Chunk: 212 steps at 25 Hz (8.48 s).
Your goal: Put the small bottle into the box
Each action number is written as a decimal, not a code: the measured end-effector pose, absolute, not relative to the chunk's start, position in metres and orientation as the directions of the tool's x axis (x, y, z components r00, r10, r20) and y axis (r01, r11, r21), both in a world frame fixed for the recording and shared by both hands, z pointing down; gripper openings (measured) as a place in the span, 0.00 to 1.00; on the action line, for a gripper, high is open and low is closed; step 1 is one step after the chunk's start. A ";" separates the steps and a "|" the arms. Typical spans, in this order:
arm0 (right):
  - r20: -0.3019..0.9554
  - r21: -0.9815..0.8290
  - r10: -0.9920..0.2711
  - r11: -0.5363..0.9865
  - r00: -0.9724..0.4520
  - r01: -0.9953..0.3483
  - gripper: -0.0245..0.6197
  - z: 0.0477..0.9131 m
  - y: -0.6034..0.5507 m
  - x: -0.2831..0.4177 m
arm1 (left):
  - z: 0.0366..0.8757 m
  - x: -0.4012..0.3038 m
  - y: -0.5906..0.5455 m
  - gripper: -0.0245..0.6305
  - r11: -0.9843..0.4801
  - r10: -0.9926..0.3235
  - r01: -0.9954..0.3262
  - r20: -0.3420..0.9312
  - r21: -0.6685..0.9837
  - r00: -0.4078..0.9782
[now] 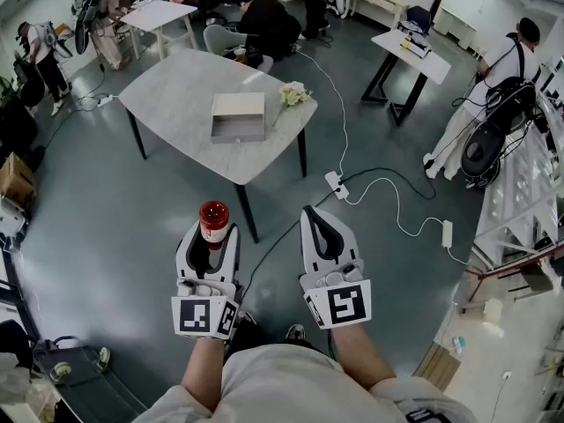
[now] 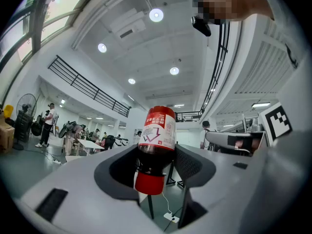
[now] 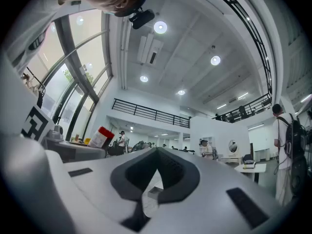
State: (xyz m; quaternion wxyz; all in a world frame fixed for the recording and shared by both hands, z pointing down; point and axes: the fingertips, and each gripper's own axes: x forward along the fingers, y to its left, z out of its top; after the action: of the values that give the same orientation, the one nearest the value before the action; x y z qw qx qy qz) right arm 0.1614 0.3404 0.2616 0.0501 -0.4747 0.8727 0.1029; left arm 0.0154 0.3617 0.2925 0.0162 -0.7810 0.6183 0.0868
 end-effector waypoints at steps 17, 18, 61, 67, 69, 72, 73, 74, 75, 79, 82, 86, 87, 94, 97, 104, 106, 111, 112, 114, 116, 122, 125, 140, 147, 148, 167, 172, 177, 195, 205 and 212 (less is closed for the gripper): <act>-0.169 0.103 -0.830 0.521 -0.531 -0.847 0.08 0.276 0.331 0.070 | 0.305 -0.065 0.351 0.40 -0.301 -0.948 -0.948 -0.134 0.098 0.287; -0.171 0.100 -0.831 0.519 -0.529 -0.849 0.08 0.278 0.329 0.063 | 0.307 -0.072 0.348 0.40 -0.307 -0.947 -0.946 -0.130 0.098 0.294; -0.113 0.062 -0.718 0.685 -0.687 -0.726 0.08 0.309 -0.040 0.021 | 0.339 -0.124 -0.010 0.40 -0.182 -0.983 -0.977 -0.039 0.108 0.179; -0.066 0.066 -0.728 0.680 -0.683 -0.731 0.08 0.328 -0.080 0.010 | 0.354 -0.132 -0.057 0.40 -0.210 -0.978 -0.971 -0.016 0.114 0.209; -0.058 0.063 -0.730 0.678 -0.681 -0.733 0.08 0.332 -0.095 0.005 | 0.359 -0.135 -0.074 0.40 -0.226 -0.974 -0.968 -0.010 0.111 0.226; -0.044 0.061 -0.737 0.672 -0.674 -0.738 0.08 0.334 -0.120 -0.005 | 0.363 -0.140 -0.102 0.40 -0.251 -0.967 -0.961 0.004 0.113 0.253; -0.039 0.060 -0.740 0.669 -0.672 -0.741 0.08 0.336 -0.128 -0.008 | 0.364 -0.143 -0.112 0.40 -0.260 -0.965 -0.959 0.009 0.113 0.263; -0.034 0.058 -0.743 0.666 -0.669 -0.743 0.08 0.337 -0.138 -0.013 | 0.365 -0.146 -0.123 0.40 -0.271 -0.962 -0.956 0.013 0.111 0.274; -0.030 0.057 -0.747 0.662 -0.665 -0.747 0.08 0.338 -0.148 -0.017 | 0.366 -0.150 -0.134 0.40 -0.281 -0.958 -0.954 0.016 0.107 0.285; -0.013 0.050 -0.763 0.645 -0.646 -0.763 0.08 0.343 -0.188 -0.032 | 0.371 -0.161 -0.176 0.40 -0.329 -0.942 -0.940 0.038 0.089 0.333; 0.014 0.046 -0.775 0.632 -0.632 -0.773 0.08 0.353 -0.208 -0.039 | 0.384 -0.161 -0.198 0.40 -0.389 -0.917 -0.920 0.074 0.052 0.392; 0.060 0.029 -0.789 0.613 -0.611 -0.789 0.08 0.376 -0.228 -0.042 | 0.415 -0.157 -0.220 0.40 -0.473 -0.869 -0.881 0.167 -0.008 0.465; 0.072 0.027 -0.792 0.610 -0.607 -0.792 0.08 0.383 -0.232 -0.041 | 0.424 -0.157 -0.224 0.40 -0.488 -0.858 -0.872 0.190 -0.015 0.477; 0.200 -0.006 -0.790 0.591 -0.580 -0.807 0.08 0.446 -0.238 -0.038 | 0.480 -0.149 -0.236 0.40 -0.575 -0.787 -0.813 0.331 -0.090 0.520; 0.235 -0.027 -0.782 0.588 -0.577 -0.808 0.08 0.467 -0.238 -0.038 | 0.505 -0.145 -0.236 0.40 -0.603 -0.759 -0.791 0.381 -0.105 0.528; 0.293 -0.056 -0.753 0.601 -0.589 -0.797 0.08 0.500 -0.234 -0.044 | 0.569 -0.142 -0.230 0.40 -0.657 -0.683 -0.745 0.510 -0.118 0.522; 0.309 -0.067 -0.745 0.603 -0.591 -0.795 0.08 0.509 -0.233 -0.043 | 0.586 -0.141 -0.230 0.40 -0.670 -0.660 -0.734 0.542 -0.111 0.521; 0.339 -0.087 -0.734 0.598 -0.589 -0.796 0.08 0.525 -0.231 -0.044 | 0.617 -0.137 -0.231 0.40 -0.714 -0.599 -0.692 0.605 -0.107 0.525; 0.343 -0.089 -0.733 0.597 -0.588 -0.797 0.08 0.527 -0.231 -0.044 | 0.622 -0.135 -0.232 0.40 -0.726 -0.586 -0.679 0.617 -0.112 0.525; 0.351 -0.094 -0.732 0.593 -0.584 -0.800 0.08 0.530 -0.231 -0.043 | 0.631 -0.131 -0.234 0.40 -0.748 -0.561 -0.652 0.642 -0.123 0.523; 0.360 -0.101 -0.733 0.584 -0.577 -0.805 0.08 0.534 -0.231 -0.040 | 0.642 -0.127 -0.236 0.40 -0.771 -0.535 -0.622 0.667 -0.136 0.518; 0.388 -0.120 -0.734 0.559 -0.557 -0.820 0.08 0.549 -0.234 -0.036 | 0.675 -0.119 -0.232 0.40 -0.852 -0.437 -0.492 0.761 -0.179 0.479; 0.408 -0.126 -0.730 0.550 -0.548 -0.826 0.08 0.558 -0.235 -0.033 | 0.686 -0.117 -0.231 0.40 -0.873 -0.406 -0.448 0.795 -0.192 0.451; 0.476 -0.147 -0.698 0.536 -0.535 -0.831 0.08 0.591 -0.233 -0.042 | 0.728 -0.118 -0.238 0.40 -0.931 -0.317 -0.292 0.883 -0.220 0.345; 0.477 -0.148 -0.706 0.523 -0.523 -0.840 0.08 0.590 -0.235 -0.038 | 0.737 -0.116 -0.236 0.40 -0.944 -0.289 -0.250 0.901 -0.213 0.324; 0.478 -0.147 -0.707 0.521 -0.522 -0.841 0.08 0.591 -0.234 -0.038 | 0.738 -0.115 -0.237 0.40 -0.945 -0.288 -0.248 0.901 -0.213 0.323; 0.499 -0.148 -0.699 0.514 -0.512 -0.845 0.08 0.595 -0.221 -0.029 | 0.748 -0.118 -0.238 0.40 -0.930 -0.334 -0.247 0.905 -0.271 0.263; 0.507 -0.146 -0.693 0.517 -0.513 -0.843 0.08 0.595 -0.216 -0.026 | 0.742 -0.118 -0.241 0.40 -0.916 -0.360 -0.281 0.896 -0.287 0.261; 0.510 -0.137 -0.686 0.531 -0.519 -0.836 0.08 0.594 -0.212 -0.026 | 0.730 -0.121 -0.239 0.40 -0.899 -0.382 -0.331 0.883 -0.287 0.272; 0.465 -0.106 -0.670 0.607 -0.578 -0.788 0.08 0.573 -0.180 -0.040 | 0.656 -0.136 -0.175 0.33 -0.699 -0.549 -0.682 0.773 -0.215 0.319; 0.410 -0.089 -0.693 0.616 -0.593 -0.782 0.08 0.551 -0.151 -0.038 | 0.593 -0.146 -0.144 0.09 -0.346 -0.749 -0.937 0.588 0.043 0.304; 0.353 -0.067 -0.719 0.619 -0.598 -0.783 0.08 0.525 -0.136 -0.038 | 0.555 -0.144 -0.122 0.08 -0.300 -0.823 -0.953 0.494 0.045 0.282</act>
State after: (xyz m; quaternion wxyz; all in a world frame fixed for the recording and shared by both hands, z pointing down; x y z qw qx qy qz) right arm -0.0383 -0.1358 0.5248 -0.1476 -0.4231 0.8874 -0.1080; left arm -0.1442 -0.1223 0.5545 -0.1687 -0.7827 0.5671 -0.1933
